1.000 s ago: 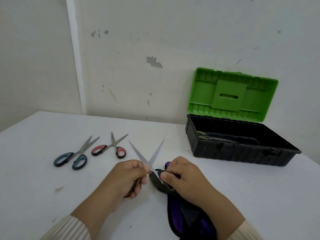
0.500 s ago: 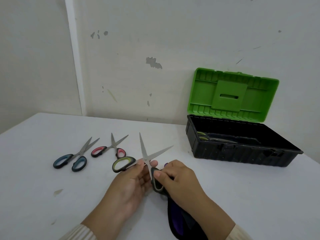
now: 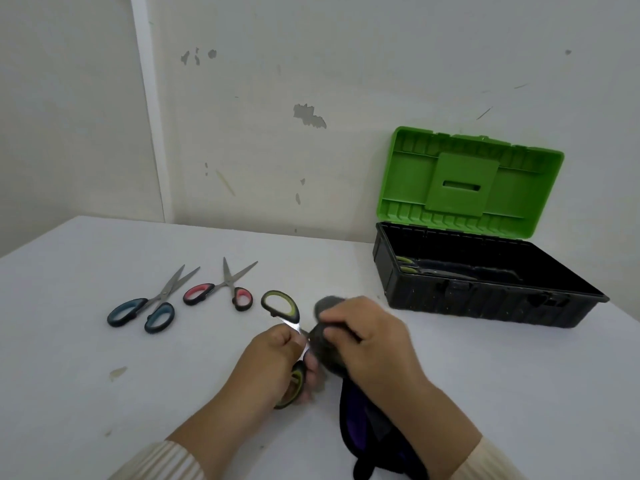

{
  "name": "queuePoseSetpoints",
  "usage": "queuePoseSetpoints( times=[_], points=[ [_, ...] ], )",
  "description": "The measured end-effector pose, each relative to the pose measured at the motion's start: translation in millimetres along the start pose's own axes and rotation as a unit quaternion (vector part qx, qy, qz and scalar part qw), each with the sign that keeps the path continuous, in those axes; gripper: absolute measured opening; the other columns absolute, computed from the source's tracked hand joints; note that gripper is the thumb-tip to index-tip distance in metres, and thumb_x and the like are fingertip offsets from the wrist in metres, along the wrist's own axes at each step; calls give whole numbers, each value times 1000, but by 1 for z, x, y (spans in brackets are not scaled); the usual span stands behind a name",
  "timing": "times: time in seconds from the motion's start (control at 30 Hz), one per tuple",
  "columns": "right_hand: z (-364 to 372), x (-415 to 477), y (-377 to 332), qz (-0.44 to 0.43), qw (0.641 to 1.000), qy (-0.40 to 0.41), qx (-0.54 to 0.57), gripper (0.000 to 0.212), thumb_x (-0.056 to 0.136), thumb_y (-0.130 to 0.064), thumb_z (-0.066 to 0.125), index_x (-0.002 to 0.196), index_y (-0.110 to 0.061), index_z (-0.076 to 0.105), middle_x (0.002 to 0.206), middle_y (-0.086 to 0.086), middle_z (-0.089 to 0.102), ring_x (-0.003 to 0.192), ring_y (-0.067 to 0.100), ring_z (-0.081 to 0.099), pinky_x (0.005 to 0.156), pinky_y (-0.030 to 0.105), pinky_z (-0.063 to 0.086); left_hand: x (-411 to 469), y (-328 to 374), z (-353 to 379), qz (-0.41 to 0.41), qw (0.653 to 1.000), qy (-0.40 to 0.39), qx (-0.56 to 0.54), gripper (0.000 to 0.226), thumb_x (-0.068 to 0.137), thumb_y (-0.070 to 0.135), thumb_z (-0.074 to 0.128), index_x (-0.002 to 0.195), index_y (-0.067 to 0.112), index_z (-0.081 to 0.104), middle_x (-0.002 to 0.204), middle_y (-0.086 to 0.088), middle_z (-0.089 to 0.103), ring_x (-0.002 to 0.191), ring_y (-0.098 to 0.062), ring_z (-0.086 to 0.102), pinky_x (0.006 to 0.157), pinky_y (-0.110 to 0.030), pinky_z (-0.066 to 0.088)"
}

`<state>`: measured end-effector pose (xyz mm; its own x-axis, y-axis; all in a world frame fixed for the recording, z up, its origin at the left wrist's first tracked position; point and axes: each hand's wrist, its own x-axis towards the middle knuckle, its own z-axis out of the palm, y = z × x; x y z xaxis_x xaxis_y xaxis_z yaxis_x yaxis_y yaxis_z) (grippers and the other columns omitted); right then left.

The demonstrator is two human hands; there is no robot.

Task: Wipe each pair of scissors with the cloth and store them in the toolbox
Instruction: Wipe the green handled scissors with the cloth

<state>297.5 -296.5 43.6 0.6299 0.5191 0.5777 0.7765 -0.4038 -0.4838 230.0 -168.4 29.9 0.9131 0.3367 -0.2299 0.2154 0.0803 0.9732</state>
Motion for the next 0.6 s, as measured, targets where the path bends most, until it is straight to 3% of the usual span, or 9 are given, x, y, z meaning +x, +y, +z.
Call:
queuePoseSetpoints(
  times=[0.07, 0.2, 0.33, 0.47, 0.6],
  points=[
    [11, 0, 0, -23, 997, -70, -17, 15, 74, -10, 60, 82, -14, 72, 82, 2, 68, 78, 8, 57, 74, 14, 43, -1, 0, 1, 8, 1000, 2, 14, 29, 97, 11, 42, 71, 5, 54, 58, -11, 62, 46, -25, 53, 43, -25, 42],
    [8, 8, 10, -2, 999, -10, -35, 11, 71, 1, 64, 71, -8, 71, 74, 7, 63, 68, 14, 57, 62, 24, 45, -4, 4, 3, 28, 999, 6, 27, 31, 98, 12, 43, 68, 8, 51, 58, -11, 60, 49, -24, 49, 42, -25, 41],
    [9, 2, -1, 5, 995, -104, 8, 14, 83, -13, 59, 81, -14, 73, 81, 6, 62, 76, 13, 55, 69, 24, 46, -4, 4, 4, 10, 1000, 14, 17, 25, 97, 8, 41, 73, 5, 51, 58, -11, 58, 41, -18, 48, 38, -20, 38],
    [7, 8, 17, 31, 999, 22, 13, 12, 74, -1, 69, 76, -11, 74, 75, 2, 63, 78, 1, 56, 67, 9, 43, -5, 4, 1, 30, 999, 6, 35, 31, 97, 10, 42, 68, 6, 51, 56, -9, 59, 42, -19, 49, 40, -23, 39],
    [16, -2, 7, -19, 999, -31, 7, 14, 71, -4, 64, 75, -13, 74, 74, 5, 64, 74, 10, 56, 66, 17, 45, -5, 4, 0, 33, 999, -2, 43, 31, 97, 10, 42, 68, 6, 52, 54, -10, 58, 39, -20, 48, 40, -22, 38]
  ],
)
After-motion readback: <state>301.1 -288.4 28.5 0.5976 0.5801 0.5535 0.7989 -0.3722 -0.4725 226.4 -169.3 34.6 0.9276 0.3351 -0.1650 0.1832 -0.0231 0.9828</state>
